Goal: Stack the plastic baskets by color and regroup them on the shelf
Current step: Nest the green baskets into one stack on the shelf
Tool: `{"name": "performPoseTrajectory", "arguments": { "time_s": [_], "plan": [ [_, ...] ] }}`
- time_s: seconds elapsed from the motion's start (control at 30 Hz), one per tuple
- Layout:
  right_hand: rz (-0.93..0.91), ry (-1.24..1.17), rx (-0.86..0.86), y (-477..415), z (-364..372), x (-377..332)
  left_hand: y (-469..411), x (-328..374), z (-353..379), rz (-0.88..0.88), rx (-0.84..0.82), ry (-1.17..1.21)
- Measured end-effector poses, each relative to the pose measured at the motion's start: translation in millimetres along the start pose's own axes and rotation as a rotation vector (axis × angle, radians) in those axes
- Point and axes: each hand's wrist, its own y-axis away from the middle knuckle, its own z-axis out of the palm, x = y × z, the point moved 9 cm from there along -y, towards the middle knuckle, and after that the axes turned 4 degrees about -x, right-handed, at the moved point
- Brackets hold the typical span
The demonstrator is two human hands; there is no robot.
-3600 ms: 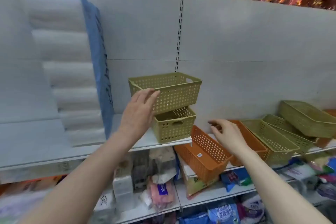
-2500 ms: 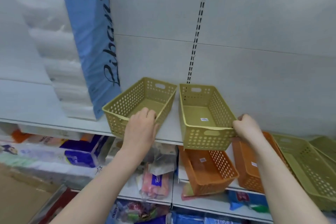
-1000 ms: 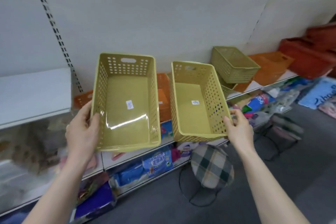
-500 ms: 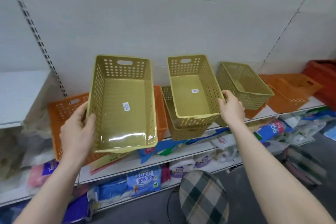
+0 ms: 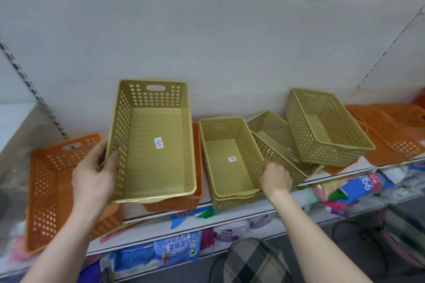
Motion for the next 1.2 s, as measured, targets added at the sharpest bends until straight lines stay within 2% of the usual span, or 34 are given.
{"name": "performPoseTrajectory", "arguments": {
  "time_s": [0.2,0.27,0.37,0.47,0.57,0.63,0.7,0.73,0.77,0.83,0.87,1.0,1.1,1.2],
  "plan": [
    [-0.166,0.085,-0.014,-14,-11,-13,21,13,31,-0.025,0.034,-0.019],
    [-0.3,-0.13,-0.015,-15,-32,-24,33,22,44,-0.028,0.045,-0.041],
    [-0.521,-0.618,-0.042,-1,-83,-46,53,44,64,-0.025,0.094,-0.041],
    [-0.656,-0.738,-0.179,10,-116,-70,65,74,87,0.0,0.134,-0.058],
    [-0.673,-0.629,-0.263,4,-115,-86,75,114,107,0.064,0.145,-0.17],
    [-0.659,-0.56,-0.124,-4,-118,-83,81,139,116,0.112,0.163,-0.213],
    [-0.672,-0.577,0.114,-8,-136,-70,87,162,120,0.179,0.193,-0.224],
    [-0.664,-0.618,0.164,-12,-141,-64,87,169,120,0.199,0.209,-0.209],
    [-0.631,-0.674,0.126,-19,-141,-59,87,173,119,0.203,0.224,-0.191],
    [-0.57,-0.765,-0.054,-33,-131,-59,81,173,120,0.191,0.233,-0.168],
    [-0.561,-0.767,-0.085,-39,-129,-58,76,168,126,0.192,0.2,-0.138],
    [-0.516,-0.686,0.036,-61,-154,-40,74,132,164,0.181,-0.077,0.052],
    [-0.452,-0.573,0.034,-91,-160,-23,98,88,197,0.19,-0.245,-0.25],
    [-0.47,-0.513,-0.021,-101,-144,-18,127,44,236,0.242,-0.418,-0.512]
  ]
}}
